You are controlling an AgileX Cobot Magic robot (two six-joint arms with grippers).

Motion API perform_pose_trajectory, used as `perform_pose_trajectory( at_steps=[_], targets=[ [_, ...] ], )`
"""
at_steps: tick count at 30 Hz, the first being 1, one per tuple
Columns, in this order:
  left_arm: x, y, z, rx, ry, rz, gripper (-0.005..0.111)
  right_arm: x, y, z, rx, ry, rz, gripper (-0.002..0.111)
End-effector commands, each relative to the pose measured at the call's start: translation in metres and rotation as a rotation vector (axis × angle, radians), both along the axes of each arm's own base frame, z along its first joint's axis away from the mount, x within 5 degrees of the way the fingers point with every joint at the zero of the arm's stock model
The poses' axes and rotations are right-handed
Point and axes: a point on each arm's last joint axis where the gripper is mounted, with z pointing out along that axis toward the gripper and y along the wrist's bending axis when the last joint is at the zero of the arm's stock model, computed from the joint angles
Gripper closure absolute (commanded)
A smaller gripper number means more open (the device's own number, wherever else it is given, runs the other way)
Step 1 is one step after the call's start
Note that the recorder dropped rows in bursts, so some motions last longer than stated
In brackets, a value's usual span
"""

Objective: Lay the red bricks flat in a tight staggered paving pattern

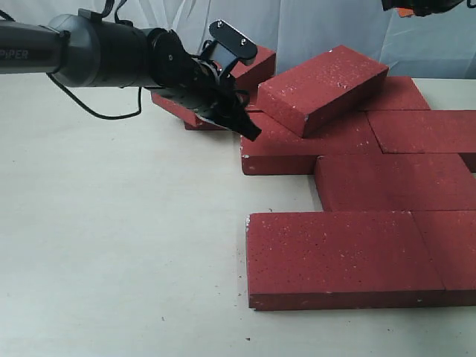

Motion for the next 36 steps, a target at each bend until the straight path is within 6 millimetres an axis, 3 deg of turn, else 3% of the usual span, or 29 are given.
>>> perform_pose_trajectory(
  at_steps=[1, 7, 14, 25, 36],
  targets=[
    [0.009, -0.009, -0.007, -0.012, -0.01, -0.003, 0.107, 0.028, -0.016, -0.021, -0.038, 0.073, -0.046, 0.109],
    [0.024, -0.021, -0.015, -0.007, 0.006, -0.021, 0.107, 0.055, -0.02, -0.051, -0.075, 0.089, -0.034, 0.109],
    [0.036, -0.03, -0.023, -0.014, 0.024, -0.028, 0.107, 0.071, -0.021, -0.078, -0.082, 0.079, -0.034, 0.109],
    [0.045, -0.043, -0.032, -0.035, 0.04, -0.034, 0.107, 0.075, -0.021, -0.111, -0.08, 0.136, -0.025, 0.109],
    [0.053, -0.047, -0.038, -0.055, 0.028, -0.022, 0.107, 0.068, -0.009, -0.113, -0.052, 0.214, 0.081, 0.109]
  ],
)
